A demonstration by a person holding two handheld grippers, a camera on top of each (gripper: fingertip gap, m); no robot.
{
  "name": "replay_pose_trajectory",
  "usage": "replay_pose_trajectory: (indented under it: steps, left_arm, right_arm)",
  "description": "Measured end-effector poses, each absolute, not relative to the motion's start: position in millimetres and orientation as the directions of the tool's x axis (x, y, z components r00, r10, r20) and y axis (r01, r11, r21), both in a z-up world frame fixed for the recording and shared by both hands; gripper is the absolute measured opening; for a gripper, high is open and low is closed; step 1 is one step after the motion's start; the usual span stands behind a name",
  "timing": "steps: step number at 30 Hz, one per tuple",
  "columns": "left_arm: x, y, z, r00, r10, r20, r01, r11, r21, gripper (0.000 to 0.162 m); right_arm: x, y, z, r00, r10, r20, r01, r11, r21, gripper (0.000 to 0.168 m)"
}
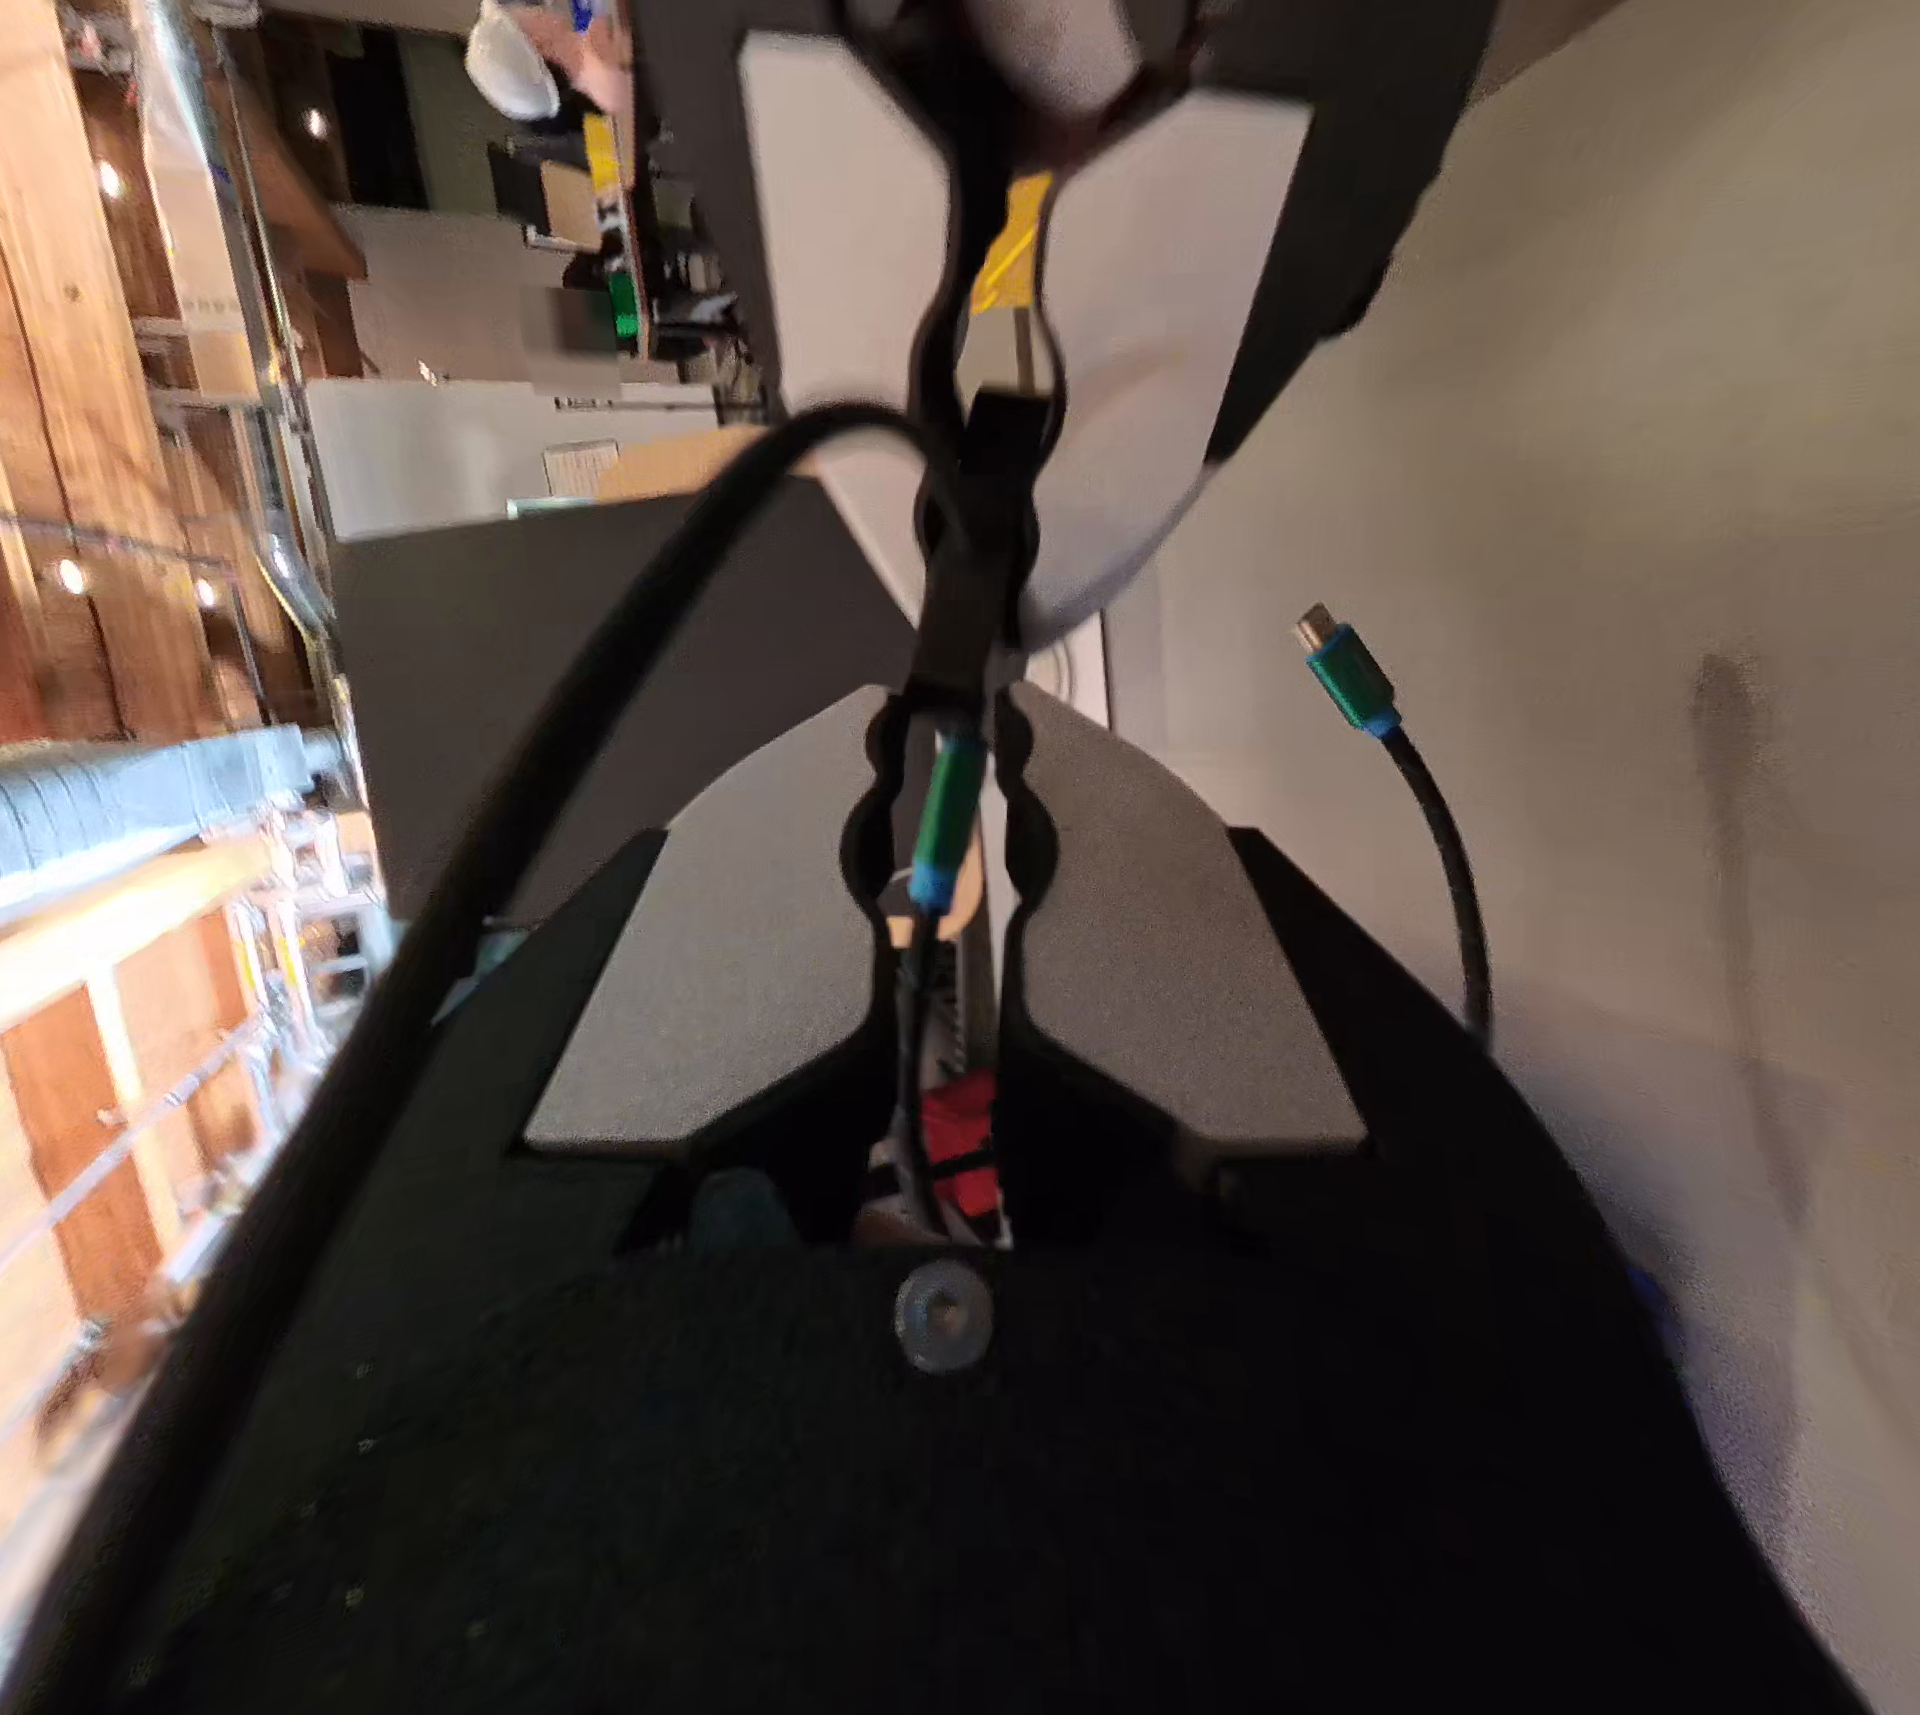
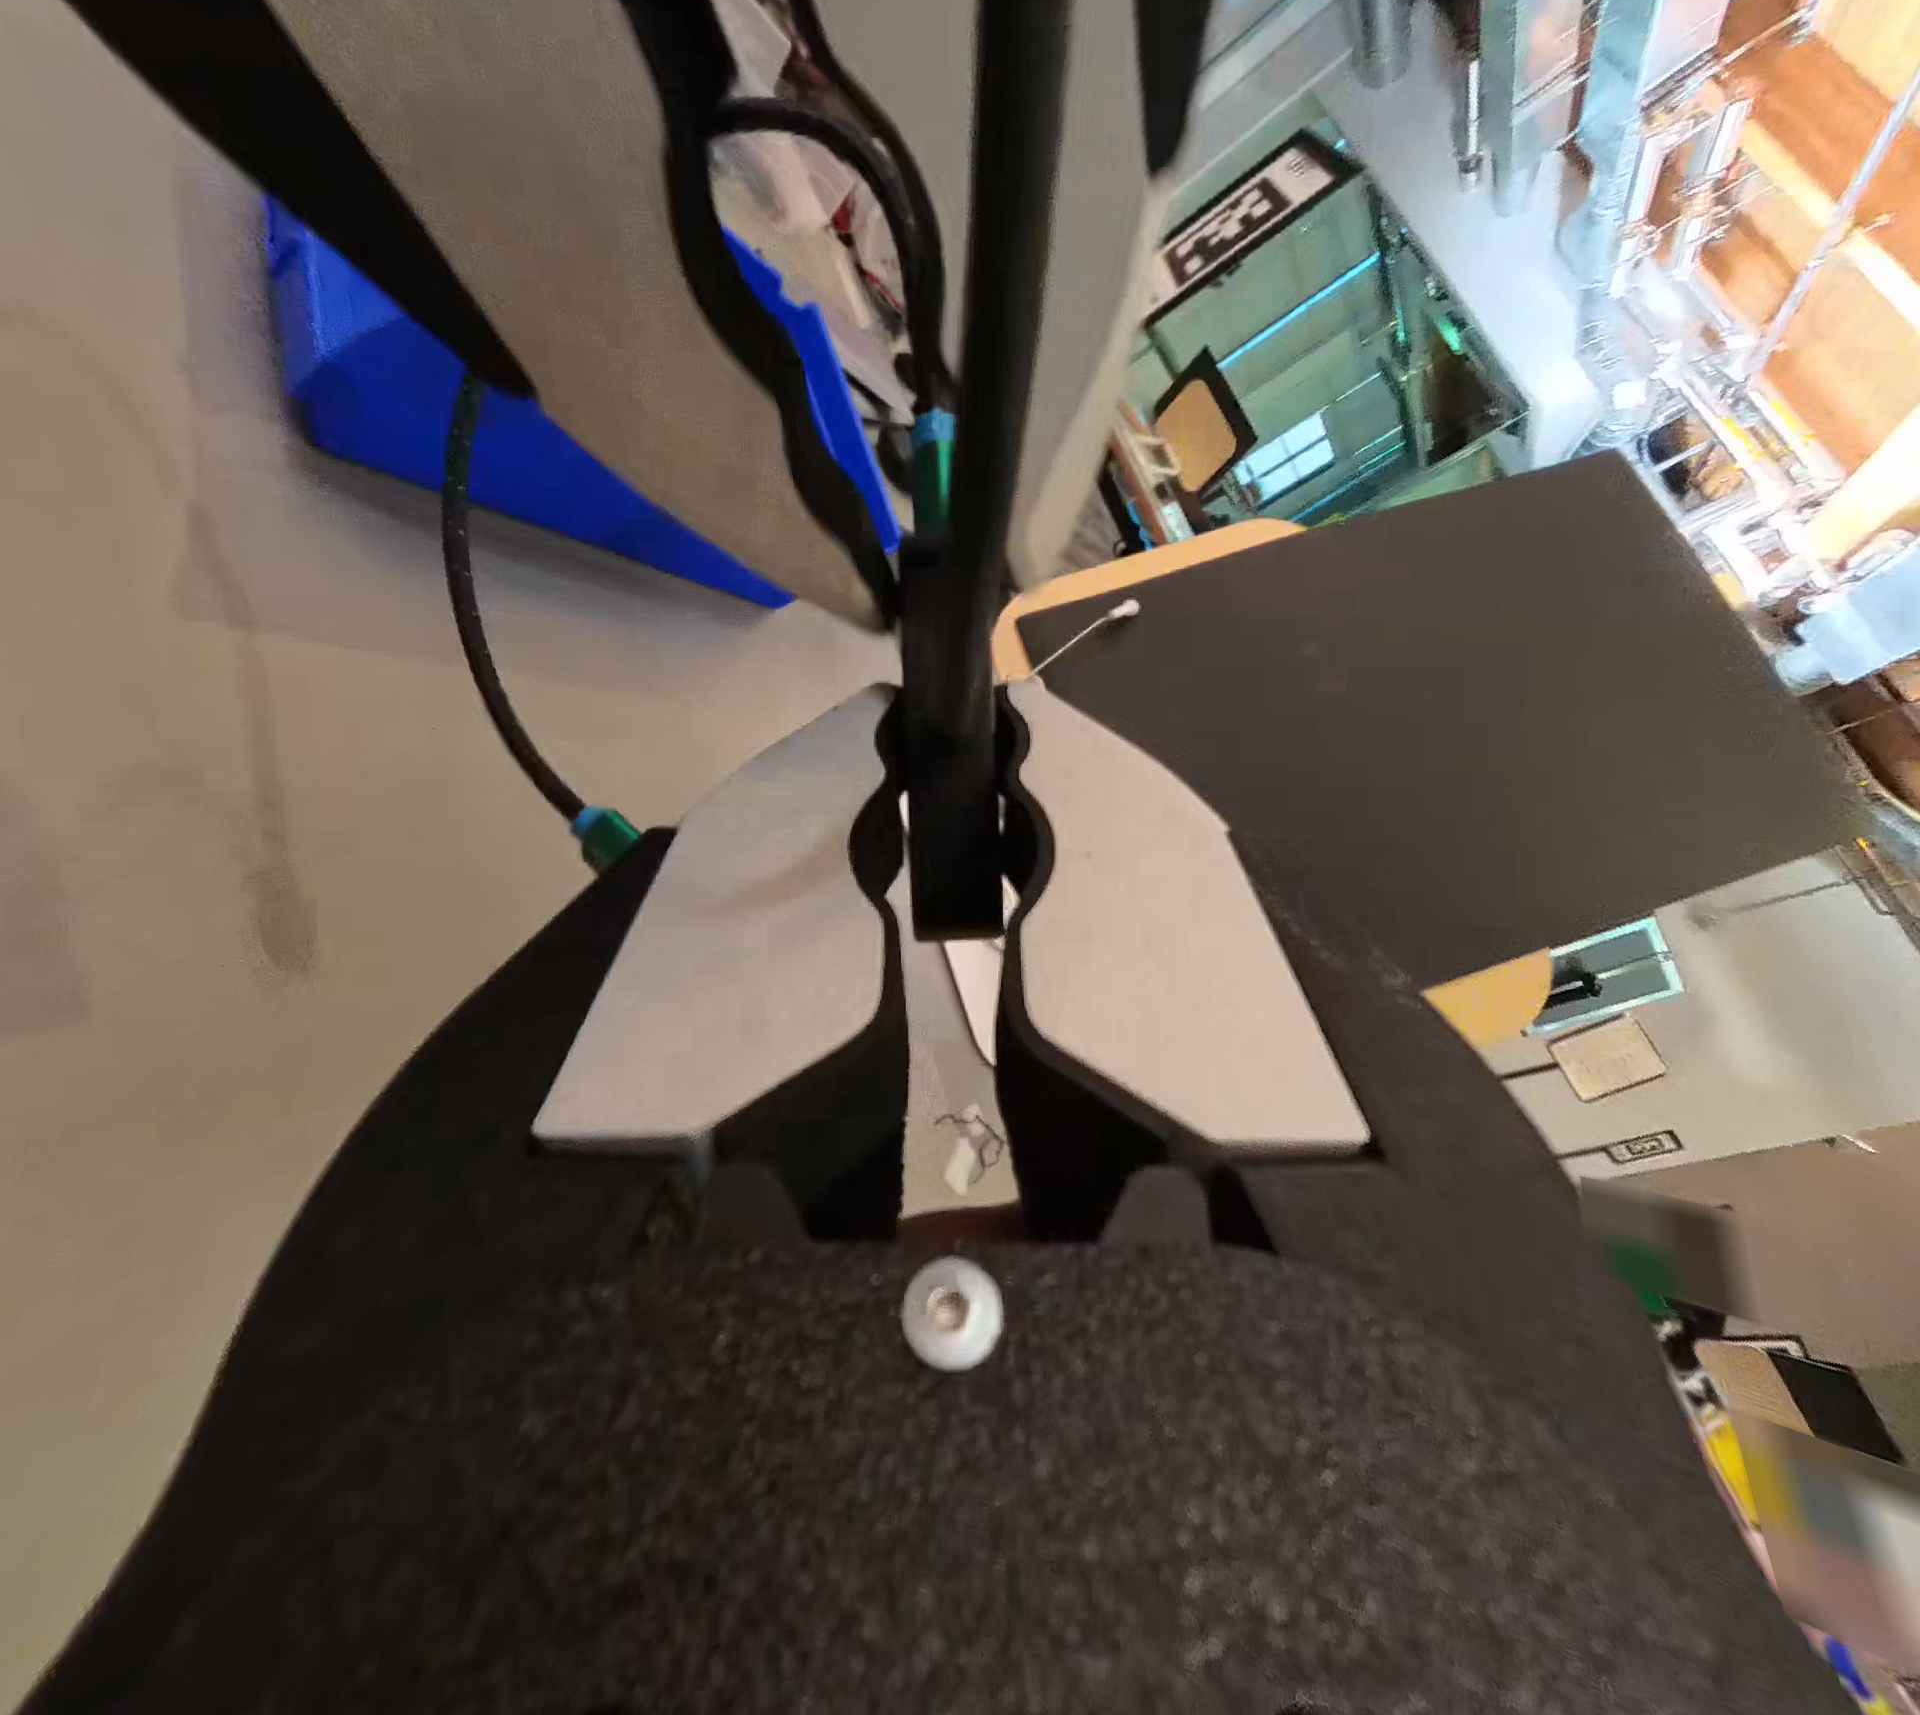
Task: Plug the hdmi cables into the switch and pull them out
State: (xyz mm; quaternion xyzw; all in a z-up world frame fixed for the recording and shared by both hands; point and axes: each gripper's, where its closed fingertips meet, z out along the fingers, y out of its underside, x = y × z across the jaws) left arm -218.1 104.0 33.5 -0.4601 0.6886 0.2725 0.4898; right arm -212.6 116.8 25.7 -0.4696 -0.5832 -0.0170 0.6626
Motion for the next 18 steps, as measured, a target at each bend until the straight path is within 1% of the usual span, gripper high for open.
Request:
replay_pose_trajectory:
  steps: [1, 2, 4, 6, 7, 9, 12, 13, 15, 18]
  left_arm:
    - [-227, 107, 30, -0.05, -0.389, -0.92, -0.91, 0.397, -0.118, 0.016]
    - [-236, 109, 27, 0.007, -0.417, -0.909, -0.914, 0.366, -0.175, 0.019]
    - [-249, 108, 16, 0.163, -0.523, -0.837, -0.88, 0.307, -0.363, 0.021]
    - [-254, 101, 1, 0.303, -0.654, -0.694, -0.793, 0.231, -0.564, 0.021]
    - [-256, 98, -6, 0.356, -0.701, -0.618, -0.742, 0.19, -0.643, 0.021]
    - [-260, 96, -20, 0.434, -0.762, -0.48, -0.648, 0.106, -0.754, 0.024]
    - [-266, 99, -38, 0.526, -0.784, -0.329, -0.531, -0.001, -0.847, 0.026]
    - [-267, 97, -48, 0.526, -0.798, -0.294, -0.517, -0.026, -0.856, 0.026]
    - [-276, 103, -64, 0.55, -0.775, -0.313, -0.552, -0.056, -0.832, 0.017]
    - [-282, 107, -67, 0.6, -0.763, -0.239, -0.495, -0.12, -0.861, 0.023]
  right_arm:
    - [-211, 119, 24, 0.331, 0.524, 0.785, 0.549, 0.569, -0.612, 0.013]
    - [-209, 120, 21, 0.339, 0.534, 0.775, 0.524, 0.576, -0.627, 0.013]
    - [-206, 124, 11, 0.348, 0.557, 0.754, 0.485, 0.581, -0.654, 0.013]
    - [-206, 124, -2, 0.33, 0.556, 0.762, 0.457, 0.612, -0.645, 0.013]
    - [-208, 123, -10, 0.318, 0.553, 0.77, 0.454, 0.625, -0.636, 0.013]
    - [-215, 119, -30, 0.27, 0.558, 0.785, 0.456, 0.644, -0.614, 0.013]
    - [-227, 112, -52, 0.219, 0.503, 0.836, 0.479, 0.691, -0.541, 0.013]
    - [-231, 111, -57, 0.205, 0.483, 0.851, 0.493, 0.7, -0.516, 0.013]
    - [-237, 108, -70, 0.15, 0.469, 0.87, 0.51, 0.717, -0.475, 0.013]
    - [-245, 106, -76, 0.138, 0.411, 0.901, 0.51, 0.75, -0.42, 0.013]
